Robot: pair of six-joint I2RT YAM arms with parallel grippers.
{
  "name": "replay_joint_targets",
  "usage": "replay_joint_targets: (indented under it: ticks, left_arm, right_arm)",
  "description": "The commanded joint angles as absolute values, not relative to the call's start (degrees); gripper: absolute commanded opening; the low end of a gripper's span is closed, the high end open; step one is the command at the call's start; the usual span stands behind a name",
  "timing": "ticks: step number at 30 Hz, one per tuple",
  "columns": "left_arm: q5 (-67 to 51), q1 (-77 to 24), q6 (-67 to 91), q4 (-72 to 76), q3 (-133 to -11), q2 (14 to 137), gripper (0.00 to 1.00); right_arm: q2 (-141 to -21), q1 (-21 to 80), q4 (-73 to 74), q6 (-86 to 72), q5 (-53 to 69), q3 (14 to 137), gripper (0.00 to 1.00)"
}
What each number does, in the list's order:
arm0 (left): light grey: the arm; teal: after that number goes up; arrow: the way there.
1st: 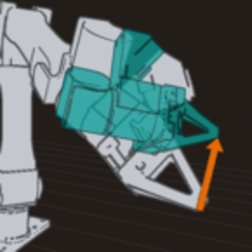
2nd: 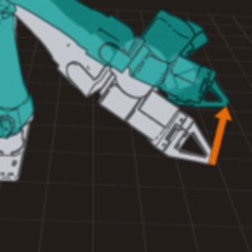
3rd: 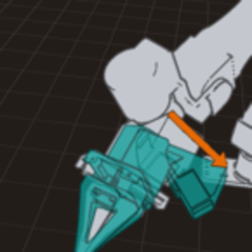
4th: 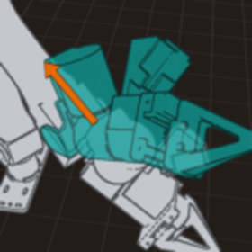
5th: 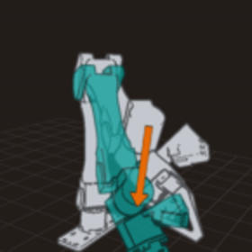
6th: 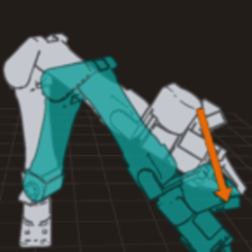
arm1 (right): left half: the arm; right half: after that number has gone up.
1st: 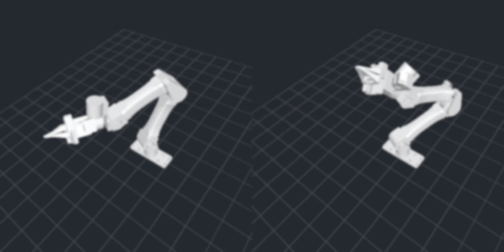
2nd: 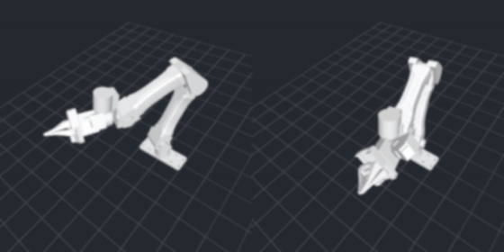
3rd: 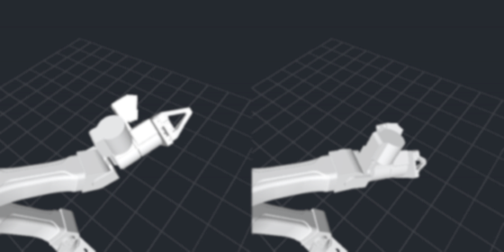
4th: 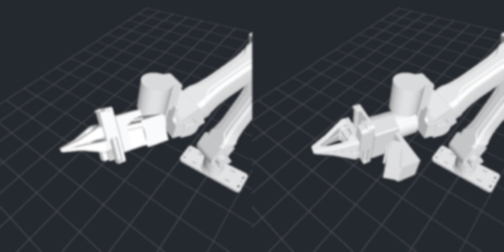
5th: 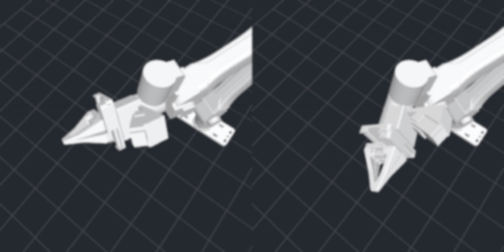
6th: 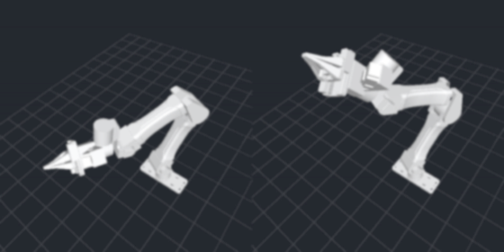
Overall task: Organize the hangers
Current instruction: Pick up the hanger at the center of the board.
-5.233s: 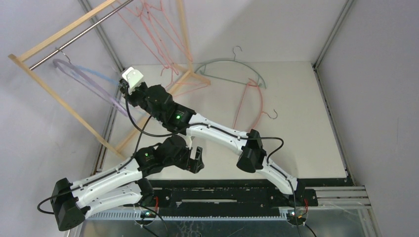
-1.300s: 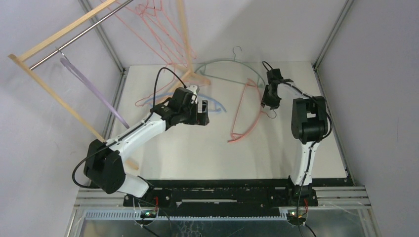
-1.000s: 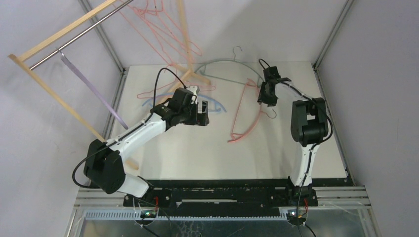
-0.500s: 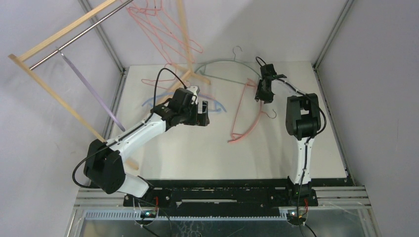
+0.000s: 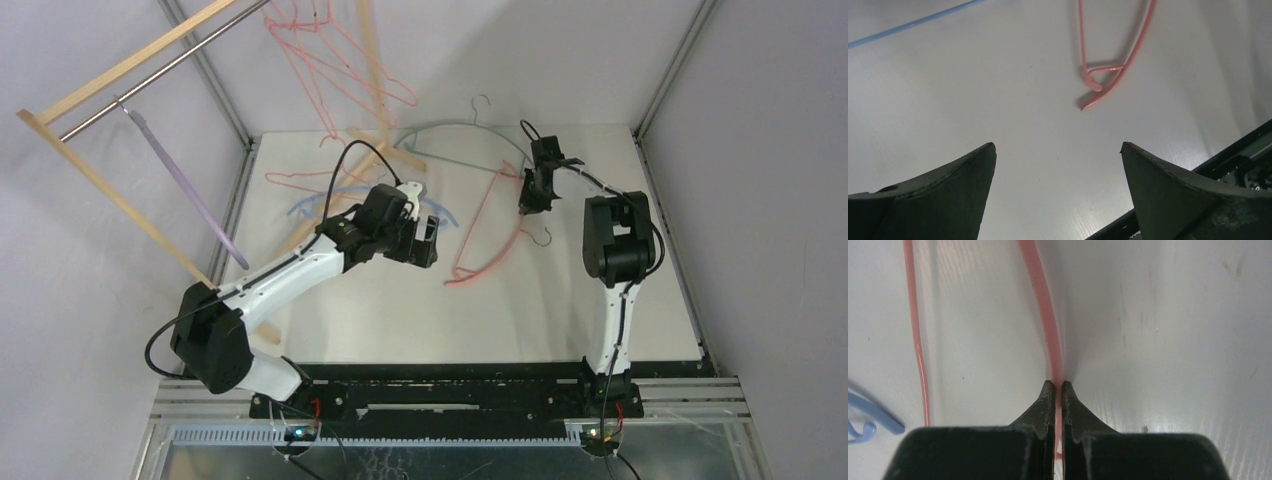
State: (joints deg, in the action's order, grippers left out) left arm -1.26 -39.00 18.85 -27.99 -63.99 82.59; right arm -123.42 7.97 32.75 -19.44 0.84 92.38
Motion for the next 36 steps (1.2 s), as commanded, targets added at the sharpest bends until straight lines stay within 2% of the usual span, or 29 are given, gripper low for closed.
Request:
replay_joint_targets:
  ticks: [1, 6, 13, 19, 27, 36]
  left_arm:
    - [-0.4, -41.5, 14.2, -27.2, -68.4, 81.1, 1.00]
    - [0.5, -43.7, 10.6, -27.6, -72.9, 84.7, 1.00]
    - [3.1, -50.5, 5.2, -27.4, -78.8, 92.8, 1.00]
    - [6.6, -54.7, 4.3, -26.8, -78.8, 94.4, 0.99]
    - [9.8, -55.6, 4.4, -27.6, -76.2, 92.7, 1.00]
    - [13.2, -57.5, 3.7, -28.6, -72.9, 92.7, 1.00]
  right_arm:
    - [-117.0, 8.8, 32.2, -20.0, 4.5, 86.9, 0.00]
    - [-110.2, 11.2, 34.1, -20.2, 5.9, 84.3, 0.00]
    - [-104.4, 14.8, 37.9, -20.9, 6.3, 86.6, 0.00]
    - [-104.3, 15.4, 41.6, -20.9, 6.7, 92.5, 0.00]
    - [-106.8, 16.5, 46.6, -20.8, 7.5, 101.8, 0.00]
    - [-106.9, 16.4, 50.0, -20.7, 9.3, 106.0, 0.00]
